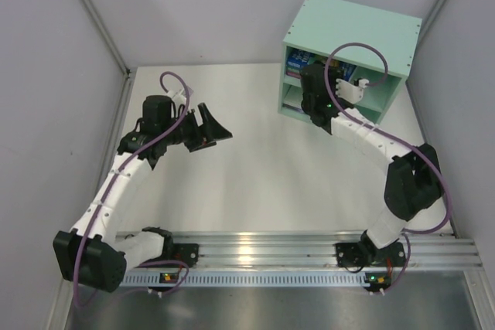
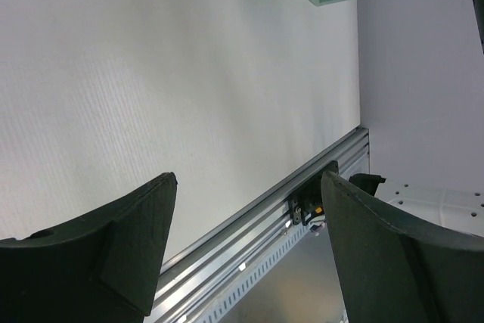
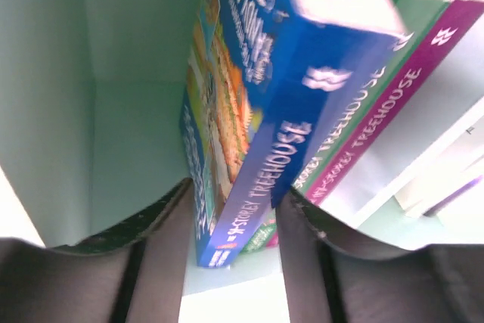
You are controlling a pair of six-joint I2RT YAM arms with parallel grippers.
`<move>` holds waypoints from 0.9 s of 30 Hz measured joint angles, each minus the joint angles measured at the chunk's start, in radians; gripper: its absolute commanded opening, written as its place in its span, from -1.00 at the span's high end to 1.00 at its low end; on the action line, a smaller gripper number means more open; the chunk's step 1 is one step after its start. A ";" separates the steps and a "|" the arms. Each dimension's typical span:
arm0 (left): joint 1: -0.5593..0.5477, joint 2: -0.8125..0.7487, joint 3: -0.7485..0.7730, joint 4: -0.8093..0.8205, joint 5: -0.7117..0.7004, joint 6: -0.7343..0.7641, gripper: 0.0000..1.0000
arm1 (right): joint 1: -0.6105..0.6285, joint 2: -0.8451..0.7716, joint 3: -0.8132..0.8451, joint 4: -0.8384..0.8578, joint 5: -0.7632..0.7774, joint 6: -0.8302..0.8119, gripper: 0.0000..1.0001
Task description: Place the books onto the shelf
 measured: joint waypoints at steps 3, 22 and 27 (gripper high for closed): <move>-0.001 0.000 0.000 0.000 -0.003 0.000 -0.64 | 0.000 0.000 0.011 -0.029 -0.029 -0.045 0.02; -0.009 -0.022 -0.017 0.001 -0.010 -0.001 -0.64 | -0.008 -0.002 0.046 -0.106 -0.193 -0.288 -0.28; -0.009 -0.024 -0.024 0.001 -0.012 -0.001 -0.64 | -0.019 -0.022 0.050 -0.131 -0.257 -0.396 -0.30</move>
